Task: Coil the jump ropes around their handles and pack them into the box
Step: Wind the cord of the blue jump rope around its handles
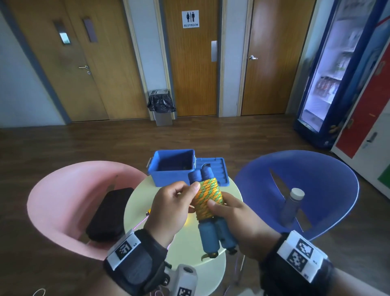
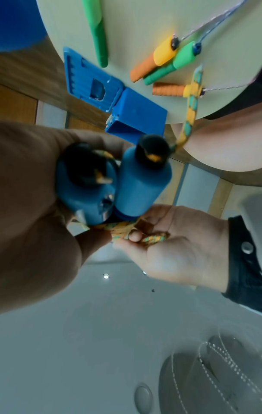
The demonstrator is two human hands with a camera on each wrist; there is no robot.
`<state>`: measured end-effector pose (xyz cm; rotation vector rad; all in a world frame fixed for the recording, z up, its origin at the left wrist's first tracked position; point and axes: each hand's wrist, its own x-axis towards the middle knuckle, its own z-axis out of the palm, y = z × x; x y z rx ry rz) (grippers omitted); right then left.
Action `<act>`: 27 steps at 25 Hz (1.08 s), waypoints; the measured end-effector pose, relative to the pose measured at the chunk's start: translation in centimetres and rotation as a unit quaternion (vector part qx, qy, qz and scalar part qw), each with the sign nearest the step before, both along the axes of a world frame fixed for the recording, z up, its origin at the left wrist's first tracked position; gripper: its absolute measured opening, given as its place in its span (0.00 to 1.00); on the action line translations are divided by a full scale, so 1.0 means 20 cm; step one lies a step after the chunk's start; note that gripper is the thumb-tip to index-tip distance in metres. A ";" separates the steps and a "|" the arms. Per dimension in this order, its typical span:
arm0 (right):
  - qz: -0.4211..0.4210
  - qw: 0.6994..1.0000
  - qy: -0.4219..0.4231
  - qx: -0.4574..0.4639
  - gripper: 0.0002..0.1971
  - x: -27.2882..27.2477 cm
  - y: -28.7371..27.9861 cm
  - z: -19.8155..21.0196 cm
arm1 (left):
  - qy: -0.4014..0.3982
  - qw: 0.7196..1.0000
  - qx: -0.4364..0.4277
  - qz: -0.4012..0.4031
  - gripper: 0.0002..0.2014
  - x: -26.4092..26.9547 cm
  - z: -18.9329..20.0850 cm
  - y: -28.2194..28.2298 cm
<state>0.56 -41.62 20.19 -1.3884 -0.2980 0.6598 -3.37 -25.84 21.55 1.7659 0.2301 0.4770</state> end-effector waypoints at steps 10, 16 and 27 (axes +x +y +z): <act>0.101 0.977 0.120 0.145 0.16 -0.02 -0.10 0.14 | -0.042 0.973 -0.188 -0.131 0.14 -0.09 0.08 0.04; 0.147 0.968 0.148 0.141 0.21 -0.04 -0.08 0.14 | -0.049 0.981 -0.155 -0.109 0.16 -0.11 0.07 0.02; 0.158 0.978 0.117 0.072 0.26 -0.05 -0.02 0.15 | -0.045 0.972 -0.210 -0.096 0.23 -0.09 0.08 -0.04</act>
